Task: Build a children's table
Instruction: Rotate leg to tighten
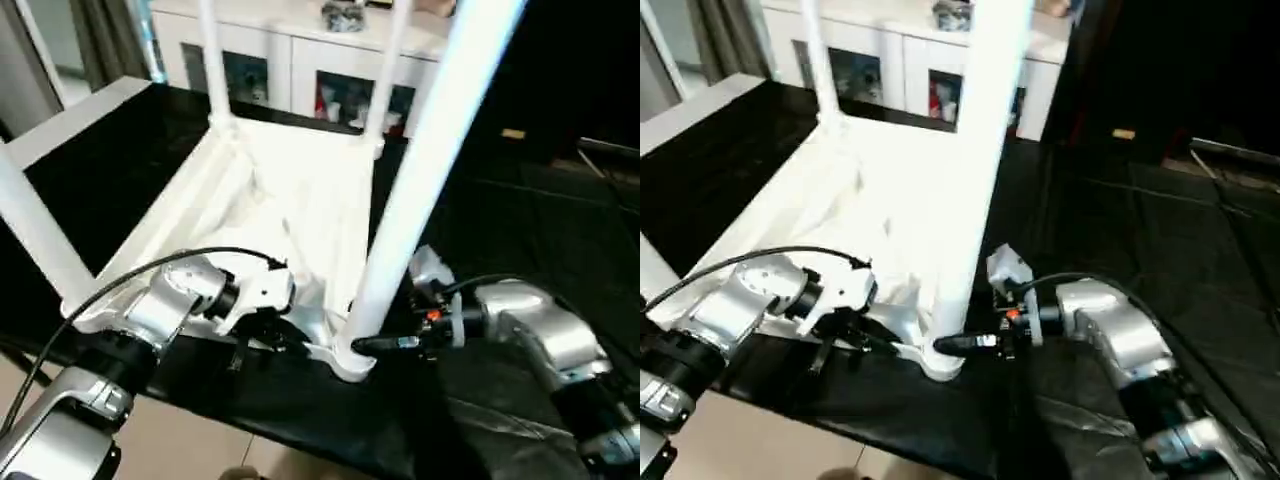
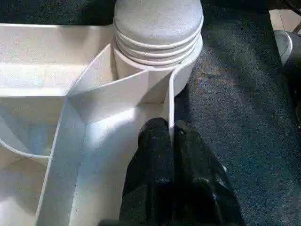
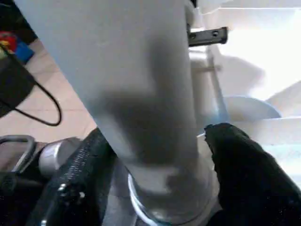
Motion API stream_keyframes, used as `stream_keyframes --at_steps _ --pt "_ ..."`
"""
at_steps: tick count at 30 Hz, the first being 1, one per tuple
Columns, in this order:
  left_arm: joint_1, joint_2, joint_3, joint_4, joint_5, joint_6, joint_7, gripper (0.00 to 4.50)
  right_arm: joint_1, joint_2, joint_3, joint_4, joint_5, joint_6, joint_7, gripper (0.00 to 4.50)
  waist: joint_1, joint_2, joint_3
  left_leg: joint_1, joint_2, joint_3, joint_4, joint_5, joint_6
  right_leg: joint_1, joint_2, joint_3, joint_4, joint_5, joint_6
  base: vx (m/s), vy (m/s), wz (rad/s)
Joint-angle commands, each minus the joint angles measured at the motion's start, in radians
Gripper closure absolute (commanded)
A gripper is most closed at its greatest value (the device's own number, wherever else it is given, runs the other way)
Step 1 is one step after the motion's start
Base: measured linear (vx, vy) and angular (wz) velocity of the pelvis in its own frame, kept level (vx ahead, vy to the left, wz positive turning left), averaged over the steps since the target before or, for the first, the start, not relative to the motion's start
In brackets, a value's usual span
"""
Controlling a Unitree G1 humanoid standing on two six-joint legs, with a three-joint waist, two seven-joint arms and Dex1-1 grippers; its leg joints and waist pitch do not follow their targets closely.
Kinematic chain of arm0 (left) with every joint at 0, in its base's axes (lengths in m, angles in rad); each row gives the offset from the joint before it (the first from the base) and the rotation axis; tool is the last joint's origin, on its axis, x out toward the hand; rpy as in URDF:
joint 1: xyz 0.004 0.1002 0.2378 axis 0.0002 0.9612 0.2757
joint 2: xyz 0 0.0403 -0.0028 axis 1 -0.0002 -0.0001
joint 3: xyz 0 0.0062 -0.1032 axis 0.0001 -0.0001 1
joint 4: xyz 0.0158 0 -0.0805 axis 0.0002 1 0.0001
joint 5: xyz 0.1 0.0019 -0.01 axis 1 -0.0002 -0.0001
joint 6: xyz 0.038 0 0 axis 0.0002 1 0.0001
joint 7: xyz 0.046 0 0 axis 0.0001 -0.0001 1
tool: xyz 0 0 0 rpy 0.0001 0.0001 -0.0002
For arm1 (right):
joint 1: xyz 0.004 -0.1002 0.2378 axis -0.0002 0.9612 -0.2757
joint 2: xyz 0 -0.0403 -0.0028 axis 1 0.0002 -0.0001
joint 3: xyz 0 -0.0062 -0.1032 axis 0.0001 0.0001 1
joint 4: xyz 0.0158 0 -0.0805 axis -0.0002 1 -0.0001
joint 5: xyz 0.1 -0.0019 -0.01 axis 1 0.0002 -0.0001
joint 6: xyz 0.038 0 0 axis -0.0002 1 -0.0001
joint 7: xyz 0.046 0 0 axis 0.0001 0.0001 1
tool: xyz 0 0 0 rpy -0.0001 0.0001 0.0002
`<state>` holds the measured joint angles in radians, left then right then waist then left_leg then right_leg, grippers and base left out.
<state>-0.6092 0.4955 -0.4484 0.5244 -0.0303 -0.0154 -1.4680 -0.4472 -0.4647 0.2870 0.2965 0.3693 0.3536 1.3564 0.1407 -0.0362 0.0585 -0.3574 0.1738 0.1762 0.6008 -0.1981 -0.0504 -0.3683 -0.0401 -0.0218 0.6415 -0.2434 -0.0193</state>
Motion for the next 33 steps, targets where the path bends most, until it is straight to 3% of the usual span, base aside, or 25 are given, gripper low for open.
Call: stream_keyframes --at_steps 1,9,14,17,19,22,26,31,33 --pt "0.006 -0.004 -0.017 -0.031 0.005 -0.001 -0.033 4.50 -0.024 -0.004 0.004 0.027 -0.019 -0.016 0.013 1.70 -0.004 0.000 -0.065 0.011 0.066 -0.017 -0.065 -0.081 0.037 0.035 -0.108 0.042 -0.064 0.032 -0.254 0.000 0.000 0.00" --pt "0.006 -0.006 -0.014 -0.026 0.011 0.011 -0.017 4.50 -0.030 0.002 0.014 0.049 -0.020 -0.020 0.030 2.22 -0.004 0.002 -0.064 0.013 0.066 -0.018 -0.068 -0.101 0.025 0.033 -0.107 0.042 -0.068 0.000 -0.247 0.000 0.000 0.00" --pt "0.002 -0.055 0.029 -0.018 0.007 0.131 0.101 4.50 -0.007 0.023 -0.003 0.043 -0.028 -0.024 -0.006 2.36 -0.006 -0.001 -0.059 0.016 0.066 -0.018 -0.071 -0.130 0.013 0.030 -0.109 0.044 -0.075 -0.060 -0.246 0.000 0.000 0.00" --pt "-0.001 -0.124 0.096 -0.040 -0.050 0.233 0.209 4.50 0.035 0.076 -0.026 0.017 -0.072 -0.020 -0.195 2.42 -0.008 -0.002 -0.054 0.018 0.064 -0.019 -0.074 -0.167 -0.002 0.027 -0.112 0.047 -0.086 -0.149 -0.229 0.000 0.000 0.00" --pt "-0.007 -0.150 0.122 -0.049 -0.064 0.275 0.259 4.50 0.041 0.118 -0.044 0.026 -0.096 -0.006 -0.311 2.45 -0.023 -0.007 -0.054 0.009 0.059 -0.026 -0.083 -0.173 -0.028 0.034 -0.111 0.044 -0.087 -0.211 -0.201 0.000 0.000 0.00" --pt "-0.026 -0.188 0.151 -0.036 -0.057 0.311 0.346 4.50 0.031 0.205 -0.088 0.052 -0.105 0.024 -0.480 2.50 -0.050 -0.007 -0.056 0.007 0.053 -0.025 -0.078 -0.171 -0.029 0.033 -0.111 0.044 -0.096 -0.245 -0.182 0.000 0.000 0.00" --pt "-0.053 -0.245 0.181 -0.016 -0.036 0.359 0.462 4.50 0.014 0.316 -0.126 0.094 -0.139 0.040 -0.684 2.53 -0.058 -0.006 -0.059 0.006 0.051 -0.021 -0.076 -0.126 -0.008 0.033 -0.107 0.043 -0.095 -0.184 -0.184 0.000 0.000 0.00" --pt "-0.087 -0.313 0.205 0.032 -0.001 0.383 0.614 4.50 -0.022 0.453 -0.176 0.159 -0.168 0.049 -0.916 2.53 -0.073 0.002 -0.067 0.002 0.051 -0.021 -0.073 -0.047 0.006 0.039 -0.102 0.040 -0.074 0.035 -0.226 0.000 0.000 0.00" --pt "-0.096 -0.321 0.201 0.049 0.017 0.372 0.644 4.50 -0.028 0.478 -0.186 0.160 -0.167 0.048 -0.944 2.53 -0.073 0.000 -0.066 0.002 0.050 -0.019 -0.072 -0.040 0.020 0.041 -0.101 0.040 -0.074 0.078 -0.233 0.000 0.000 0.00"
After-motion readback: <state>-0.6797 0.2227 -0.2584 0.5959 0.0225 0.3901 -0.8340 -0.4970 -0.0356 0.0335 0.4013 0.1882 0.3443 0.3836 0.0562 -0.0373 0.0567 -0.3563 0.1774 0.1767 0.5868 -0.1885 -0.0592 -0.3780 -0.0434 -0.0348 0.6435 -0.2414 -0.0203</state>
